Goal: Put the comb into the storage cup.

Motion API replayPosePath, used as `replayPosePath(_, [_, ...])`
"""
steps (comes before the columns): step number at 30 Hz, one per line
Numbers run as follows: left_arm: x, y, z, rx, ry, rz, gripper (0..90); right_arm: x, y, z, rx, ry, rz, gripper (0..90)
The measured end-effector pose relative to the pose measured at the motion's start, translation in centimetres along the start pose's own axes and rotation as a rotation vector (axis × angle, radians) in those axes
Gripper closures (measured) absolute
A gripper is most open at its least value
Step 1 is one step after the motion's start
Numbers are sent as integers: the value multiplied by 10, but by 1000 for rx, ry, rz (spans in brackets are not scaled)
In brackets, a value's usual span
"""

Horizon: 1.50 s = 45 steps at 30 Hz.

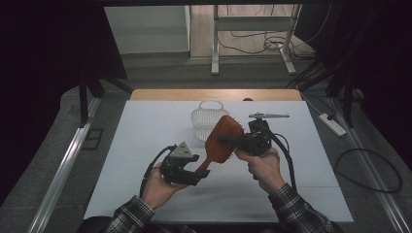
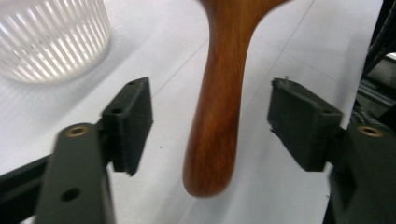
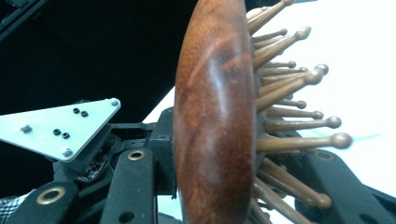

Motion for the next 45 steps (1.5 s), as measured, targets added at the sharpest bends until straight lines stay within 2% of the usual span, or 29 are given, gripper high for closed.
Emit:
replayPosePath(5, [-2,2,-5,-31,7,-50,229,-3,0,3,-24,-25,-9,555])
replayPosePath(7, [-4,4,-7,-30,21,-47,185,-5,-1,5,-29,-30,-13,555])
replayPosePath(15, [-16,7,-17,-39,42,-54,138,-8,-4,12,-32,-49,-18,555])
replayPosePath(18, [-20,11,-23,-42,44,-44,67,-9,-4,16,-38,-57,-21,555])
replayPosePath(25, [-35,21,-34,-57,24,-30,12,-10,-7,24,-45,-69,-39,555])
replayPosePath(28, [-43,24,-40,-62,16,-29,11,-10,-10,28,-47,-73,-48,555])
replayPosePath(32, [-52,32,-50,-76,10,4,26,-11,-13,33,-49,-81,-63,555])
replayPosePath(37, [-61,38,-56,-105,-32,19,25,-12,-18,38,-40,-92,-66,555])
replayPosePath(42, [-69,41,-64,-110,-31,56,13,-14,-22,45,-27,-111,-66,555])
replayPosePath(45, [-73,41,-68,-111,-35,59,11,-17,-25,50,-22,-125,-69,555])
Point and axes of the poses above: each handheld gripper's, and its own axes: x roughly forward along the jaws, z roughly out of its top, y roughly to its left, the point moved 10 cm from there along x, roughly forward along the jaws, and after that the axes turned 4 degrees about z, right-handed, at the moved point
